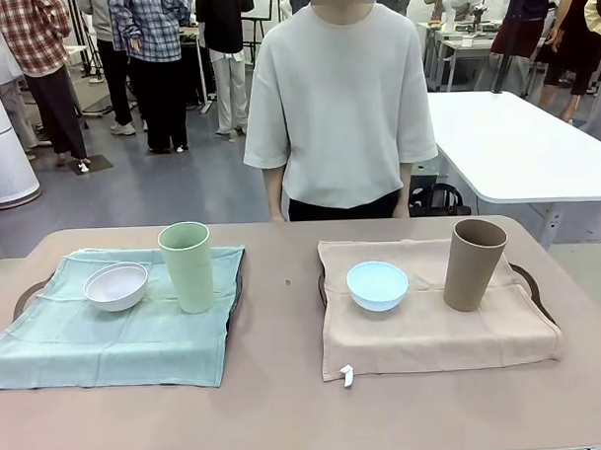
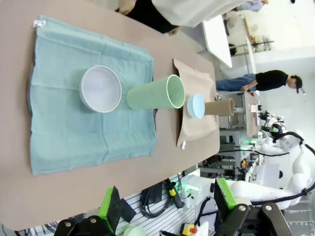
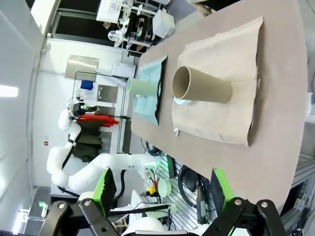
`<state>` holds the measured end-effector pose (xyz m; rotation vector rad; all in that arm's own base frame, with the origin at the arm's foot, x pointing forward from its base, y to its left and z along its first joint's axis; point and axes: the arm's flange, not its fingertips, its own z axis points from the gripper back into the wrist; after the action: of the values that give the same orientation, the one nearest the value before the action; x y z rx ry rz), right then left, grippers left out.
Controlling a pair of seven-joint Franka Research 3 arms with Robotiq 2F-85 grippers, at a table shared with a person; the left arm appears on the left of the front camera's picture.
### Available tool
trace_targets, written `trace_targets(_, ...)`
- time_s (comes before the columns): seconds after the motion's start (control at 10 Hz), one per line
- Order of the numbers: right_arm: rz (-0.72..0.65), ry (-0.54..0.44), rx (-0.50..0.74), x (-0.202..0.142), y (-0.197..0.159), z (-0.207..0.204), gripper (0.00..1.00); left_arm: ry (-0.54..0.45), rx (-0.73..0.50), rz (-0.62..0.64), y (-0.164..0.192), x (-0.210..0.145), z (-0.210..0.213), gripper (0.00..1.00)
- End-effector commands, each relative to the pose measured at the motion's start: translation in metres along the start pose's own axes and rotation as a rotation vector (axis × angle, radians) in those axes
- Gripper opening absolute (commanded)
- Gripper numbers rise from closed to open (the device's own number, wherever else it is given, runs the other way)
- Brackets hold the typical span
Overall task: Set up a tray with a mat and arrange the tableware.
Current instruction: Place the Picnic Bowl and Reusable plastic cup back onto the Handle tray in front of the human's position.
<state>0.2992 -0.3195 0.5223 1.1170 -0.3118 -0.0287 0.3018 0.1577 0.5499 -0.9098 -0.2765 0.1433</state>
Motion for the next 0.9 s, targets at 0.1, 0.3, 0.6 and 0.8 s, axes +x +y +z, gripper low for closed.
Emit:
trace_targets(0.1, 0.003, -0.01, -0.004, -0.0007, 0.0027, 0.0005, 1.0, 0.013, -0.005, 0.004, 0.0066, 0.005, -0.0019, 1.0)
trace_targets(0.3, 0.003, -0.01, -0.004, -0.0007, 0.0027, 0.0005, 1.0, 0.013, -0.005, 0.004, 0.0066, 0.005, -0.0019, 1.0)
trace_targets(0.6, 0.003, -0.01, -0.004, -0.0007, 0.0027, 0.0005, 1.0, 0.013, -0.005, 0.004, 0.0066, 0.005, -0.0019, 1.0)
trace_targets(0.8, 0.003, -0.01, -0.004, -0.0007, 0.0027, 0.0005, 1.0, 0.013, -0.005, 0.004, 0.0066, 0.005, -0.0019, 1.0)
